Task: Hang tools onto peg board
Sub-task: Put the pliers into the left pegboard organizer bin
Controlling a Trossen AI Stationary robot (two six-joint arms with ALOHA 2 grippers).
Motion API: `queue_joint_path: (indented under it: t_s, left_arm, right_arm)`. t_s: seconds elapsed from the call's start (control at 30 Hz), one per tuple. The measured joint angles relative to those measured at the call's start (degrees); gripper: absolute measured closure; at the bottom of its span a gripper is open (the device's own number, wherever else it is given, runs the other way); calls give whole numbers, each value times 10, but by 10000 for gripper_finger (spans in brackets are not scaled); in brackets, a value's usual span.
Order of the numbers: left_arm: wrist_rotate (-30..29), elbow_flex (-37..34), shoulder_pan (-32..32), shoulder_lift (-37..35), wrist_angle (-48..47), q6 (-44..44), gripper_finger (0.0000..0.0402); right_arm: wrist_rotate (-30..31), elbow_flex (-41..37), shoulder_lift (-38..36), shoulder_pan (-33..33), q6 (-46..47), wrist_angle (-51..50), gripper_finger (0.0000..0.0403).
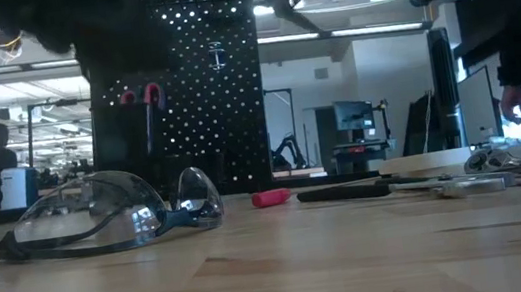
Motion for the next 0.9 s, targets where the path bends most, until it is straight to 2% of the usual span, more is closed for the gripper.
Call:
queue_joint_path:
  t_s: [0.27, 0.53, 0.67, 0.9]
  left_arm:
    - [-33, 101, -23, -28, -204, 74, 251]
    - [-62, 191, -24, -27, -366, 130, 251]
    - [-64, 218, -19, -26, -388, 168, 251]
    - [-64, 219, 4, -26, -372, 220, 251]
  right_arm:
    - [11, 0, 32, -21, 75, -67, 365]
    - [12, 0, 68, -21, 127, -62, 365]
    - [21, 0, 68, -21, 133, -60, 365]
    - [37, 0, 77, -25, 137, -65, 365]
